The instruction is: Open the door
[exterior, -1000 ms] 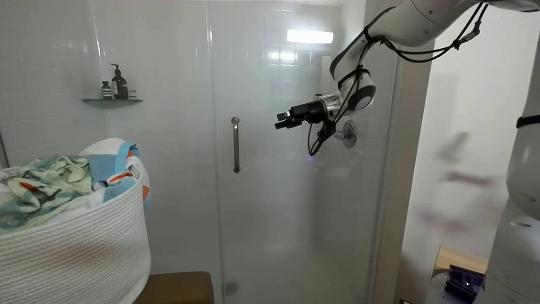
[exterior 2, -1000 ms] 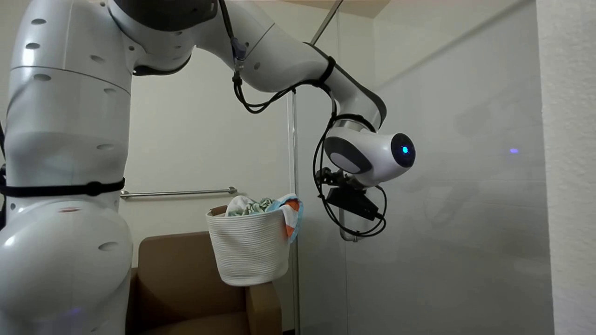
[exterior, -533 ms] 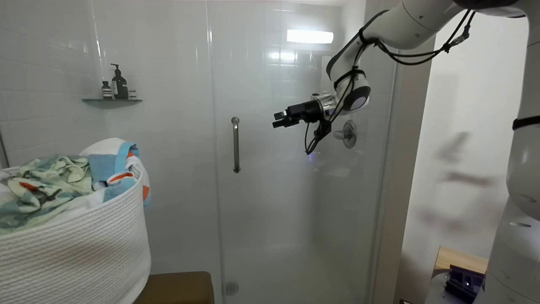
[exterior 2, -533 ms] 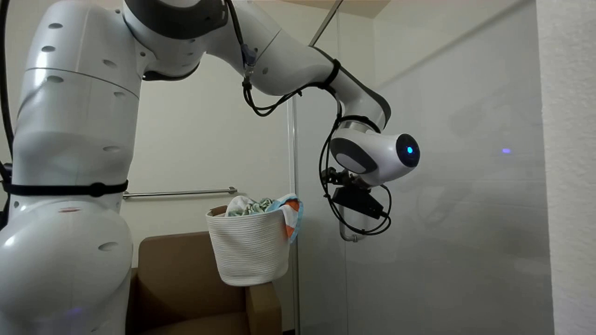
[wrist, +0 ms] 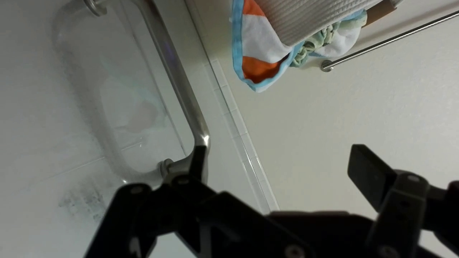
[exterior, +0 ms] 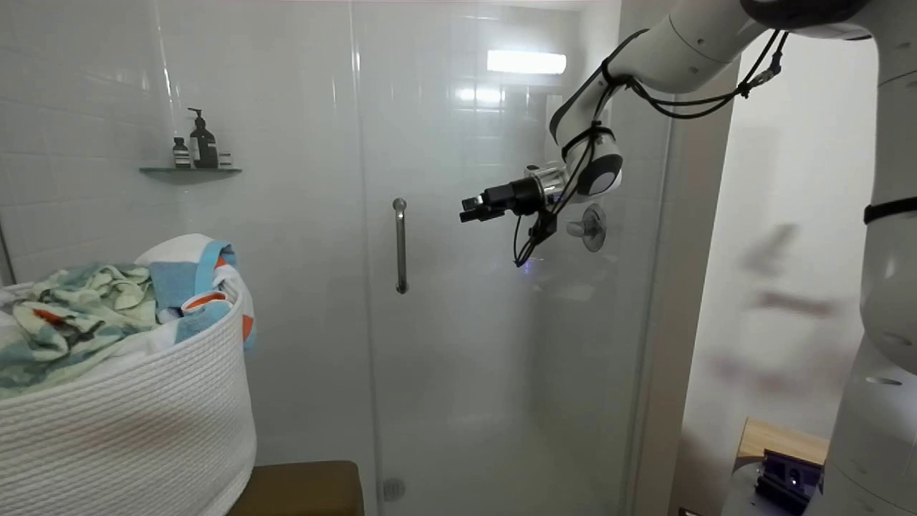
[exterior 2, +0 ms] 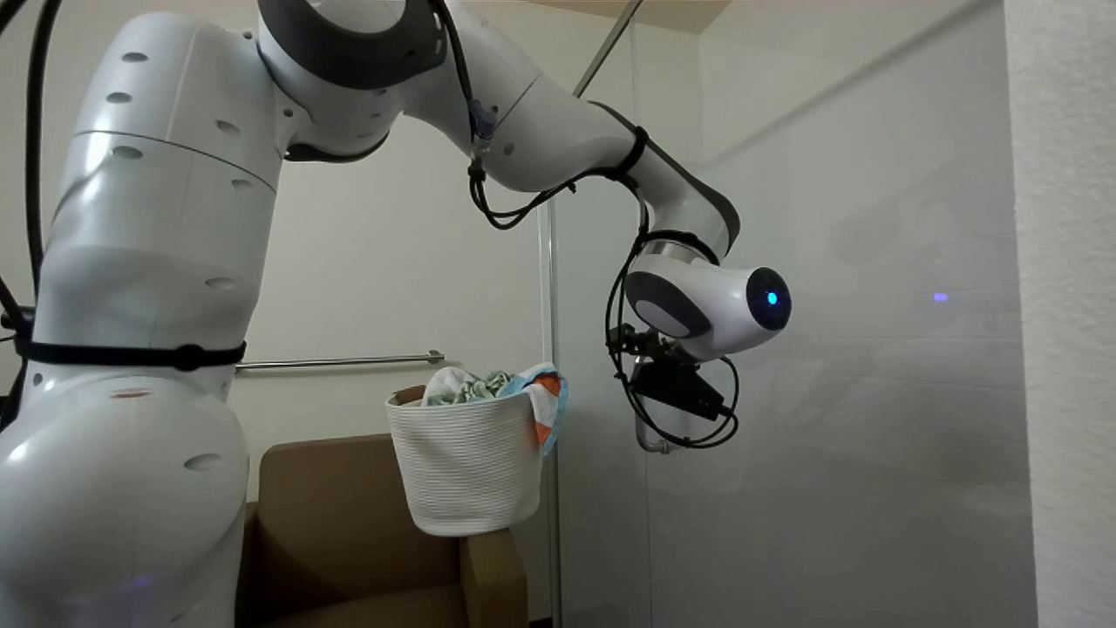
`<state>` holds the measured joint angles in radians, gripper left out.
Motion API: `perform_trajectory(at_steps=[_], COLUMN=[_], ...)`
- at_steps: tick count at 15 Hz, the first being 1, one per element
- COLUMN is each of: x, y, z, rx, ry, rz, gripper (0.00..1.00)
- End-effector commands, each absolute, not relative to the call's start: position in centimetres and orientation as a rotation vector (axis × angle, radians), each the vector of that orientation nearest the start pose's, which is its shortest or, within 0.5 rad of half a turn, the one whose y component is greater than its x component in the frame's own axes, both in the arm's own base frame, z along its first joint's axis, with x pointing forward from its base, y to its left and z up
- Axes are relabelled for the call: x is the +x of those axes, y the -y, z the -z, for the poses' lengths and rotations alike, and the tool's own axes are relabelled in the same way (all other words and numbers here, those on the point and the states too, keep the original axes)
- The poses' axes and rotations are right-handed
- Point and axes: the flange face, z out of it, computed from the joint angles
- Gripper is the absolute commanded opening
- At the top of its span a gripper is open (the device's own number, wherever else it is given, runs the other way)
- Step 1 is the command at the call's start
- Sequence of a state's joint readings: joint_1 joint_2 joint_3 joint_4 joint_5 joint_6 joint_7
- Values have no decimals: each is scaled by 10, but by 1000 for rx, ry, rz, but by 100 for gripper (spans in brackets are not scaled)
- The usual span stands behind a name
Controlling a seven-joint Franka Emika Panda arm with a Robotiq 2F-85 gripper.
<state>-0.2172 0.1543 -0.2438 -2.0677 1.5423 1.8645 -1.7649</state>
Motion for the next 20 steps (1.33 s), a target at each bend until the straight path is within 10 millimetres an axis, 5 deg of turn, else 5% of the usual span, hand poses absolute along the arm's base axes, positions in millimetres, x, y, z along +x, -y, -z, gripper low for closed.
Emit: perform_trajectory(at_steps=[1, 20], x=[558, 583], y=[184, 181], z=[-389, -377], rx=[-1928, -1898], ry=[489, 508], rz=[1305, 1312], gripper=[100, 100])
